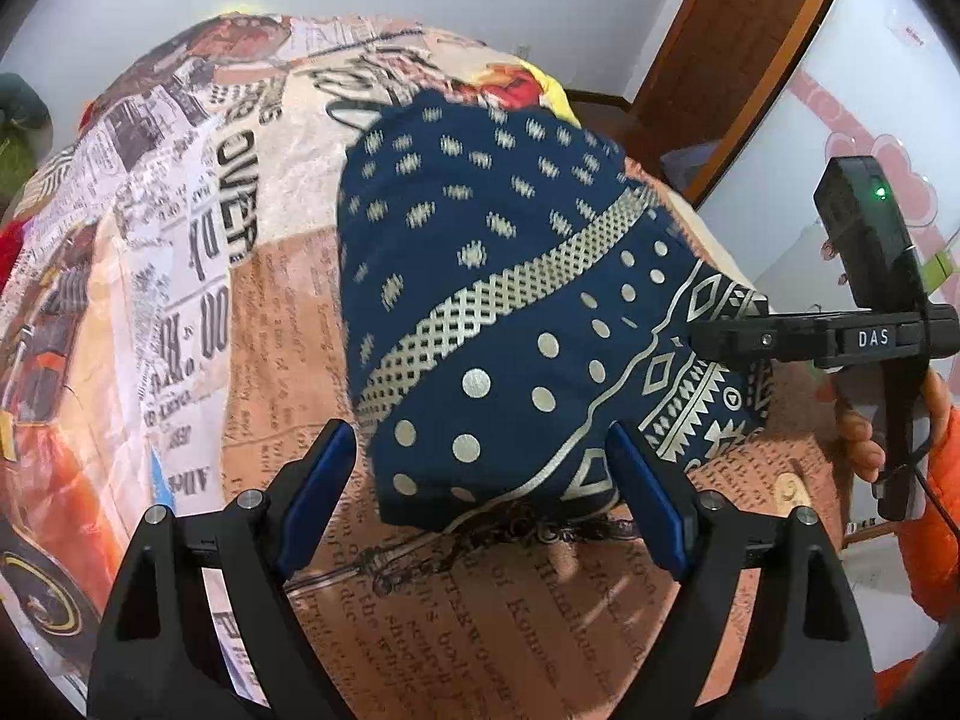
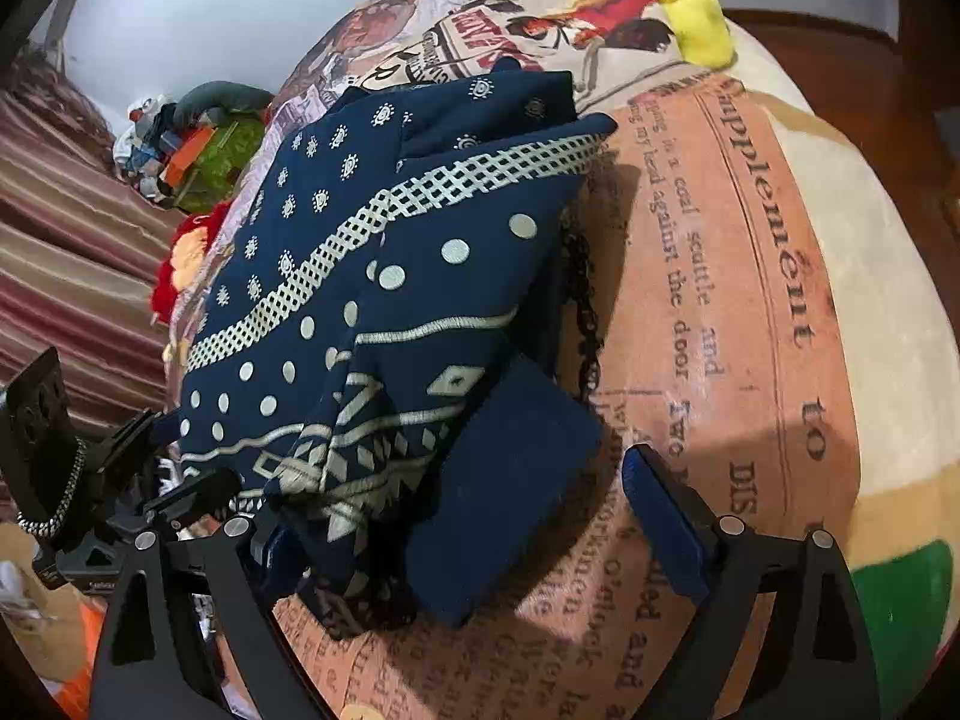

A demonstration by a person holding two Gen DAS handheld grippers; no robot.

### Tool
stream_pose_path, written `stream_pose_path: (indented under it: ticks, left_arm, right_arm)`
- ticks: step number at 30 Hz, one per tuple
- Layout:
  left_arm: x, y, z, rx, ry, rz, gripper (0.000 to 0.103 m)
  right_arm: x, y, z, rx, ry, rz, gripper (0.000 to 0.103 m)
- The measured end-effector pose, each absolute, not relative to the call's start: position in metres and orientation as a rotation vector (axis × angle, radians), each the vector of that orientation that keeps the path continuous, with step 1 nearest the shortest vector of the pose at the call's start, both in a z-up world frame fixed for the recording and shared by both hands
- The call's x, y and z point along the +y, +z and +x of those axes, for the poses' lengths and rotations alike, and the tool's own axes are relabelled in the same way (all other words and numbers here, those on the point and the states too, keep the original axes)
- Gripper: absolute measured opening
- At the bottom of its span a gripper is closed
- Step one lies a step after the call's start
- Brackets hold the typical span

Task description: Fold large clothes

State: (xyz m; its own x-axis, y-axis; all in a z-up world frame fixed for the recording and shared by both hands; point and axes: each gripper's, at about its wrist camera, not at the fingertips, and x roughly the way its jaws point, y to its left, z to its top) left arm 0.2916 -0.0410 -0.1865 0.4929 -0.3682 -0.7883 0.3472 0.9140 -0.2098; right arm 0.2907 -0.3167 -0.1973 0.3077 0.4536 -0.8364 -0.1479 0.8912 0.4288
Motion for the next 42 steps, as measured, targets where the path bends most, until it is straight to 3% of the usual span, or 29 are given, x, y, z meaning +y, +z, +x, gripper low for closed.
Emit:
stream_pose_path:
  ticks: [6,12,17,24,34,38,42]
  left_arm:
    - [-0.021,-0.158,0.303,0.889,-0.417,-0.058,0.085]
    - [-0.001,-0.17,0.354,0.99,-0.414,-0.238,0.085]
    - [0.002,-0.208,0.395,1.137,-0.478,-0.426,0.086]
    - [-0.007,-0.234,0.422,1.192,-0.549,-0.503,0.097]
    - [-0.01,-0.264,0.447,1.243,-0.627,-0.66,0.098]
    - [-0.008,-0.261,0.443,1.222,-0.63,-0.671,0.086]
    - [-0.01,-0.248,0.429,1.181,-0.605,-0.636,0.078]
  right_arm:
    - [-0.322,-0.169,0.294,1.152,0.424,0.294,0.093]
    - [-0.319,-0.152,0.32,1.101,0.414,0.337,0.093]
    - [-0.307,-0.181,0.356,1.216,0.429,0.378,0.093]
    - [-0.294,-0.221,0.384,1.339,0.539,0.484,0.094]
    - [-0.278,-0.233,0.41,1.328,0.619,0.517,0.097]
    - [-0.269,-0.232,0.414,1.295,0.631,0.498,0.089]
    - [-0.264,-0.225,0.411,1.263,0.66,0.465,0.071]
